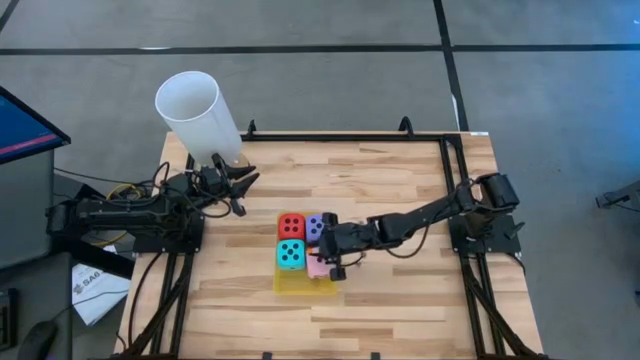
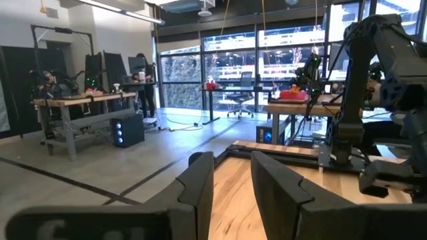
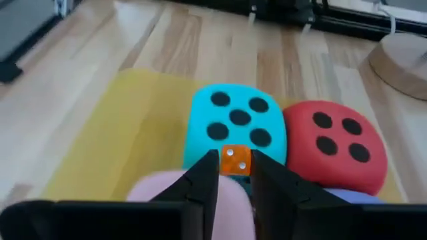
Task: Pick & Place Dice
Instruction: Put the orange die into the yellow bin, then put the blue die into the yellow bin
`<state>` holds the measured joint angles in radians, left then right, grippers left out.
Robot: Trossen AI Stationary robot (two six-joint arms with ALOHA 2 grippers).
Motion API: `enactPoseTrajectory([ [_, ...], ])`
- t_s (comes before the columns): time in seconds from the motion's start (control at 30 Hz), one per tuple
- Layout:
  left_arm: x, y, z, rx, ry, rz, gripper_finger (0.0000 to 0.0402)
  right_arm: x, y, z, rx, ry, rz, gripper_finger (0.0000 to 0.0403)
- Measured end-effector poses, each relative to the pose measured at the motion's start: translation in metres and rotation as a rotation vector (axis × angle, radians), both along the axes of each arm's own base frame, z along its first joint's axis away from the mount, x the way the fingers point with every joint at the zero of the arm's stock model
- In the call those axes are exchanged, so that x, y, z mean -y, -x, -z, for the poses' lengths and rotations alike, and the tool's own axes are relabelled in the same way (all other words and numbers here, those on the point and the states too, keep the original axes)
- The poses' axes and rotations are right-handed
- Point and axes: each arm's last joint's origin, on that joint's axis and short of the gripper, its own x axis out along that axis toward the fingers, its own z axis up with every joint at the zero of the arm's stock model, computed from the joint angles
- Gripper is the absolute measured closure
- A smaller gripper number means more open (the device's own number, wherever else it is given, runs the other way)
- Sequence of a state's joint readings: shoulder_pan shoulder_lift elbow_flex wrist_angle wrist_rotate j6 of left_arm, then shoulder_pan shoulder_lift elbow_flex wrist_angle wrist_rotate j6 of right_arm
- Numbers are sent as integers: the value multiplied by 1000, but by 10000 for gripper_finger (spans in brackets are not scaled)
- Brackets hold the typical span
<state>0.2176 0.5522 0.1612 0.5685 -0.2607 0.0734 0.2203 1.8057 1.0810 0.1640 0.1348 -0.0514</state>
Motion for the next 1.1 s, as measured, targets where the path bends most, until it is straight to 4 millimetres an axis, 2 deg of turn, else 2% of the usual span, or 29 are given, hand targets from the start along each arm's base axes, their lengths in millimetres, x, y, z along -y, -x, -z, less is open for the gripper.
enactPoseTrajectory([
  [0.33, 0, 0, 0, 1, 0, 0, 312, 5, -1, -6, -5, 55, -19, 271],
  [0.57, 0, 0, 0, 1, 0, 0, 312, 9, 12, -12, -97, 61, -6, 252],
  [0.7, 0, 0, 0, 1, 0, 0, 312, 11, 23, -22, -153, 18, 32, 266],
  [1.1, 0, 0, 0, 0, 0, 0, 312, 22, 67, -52, -323, -15, 158, 341],
])
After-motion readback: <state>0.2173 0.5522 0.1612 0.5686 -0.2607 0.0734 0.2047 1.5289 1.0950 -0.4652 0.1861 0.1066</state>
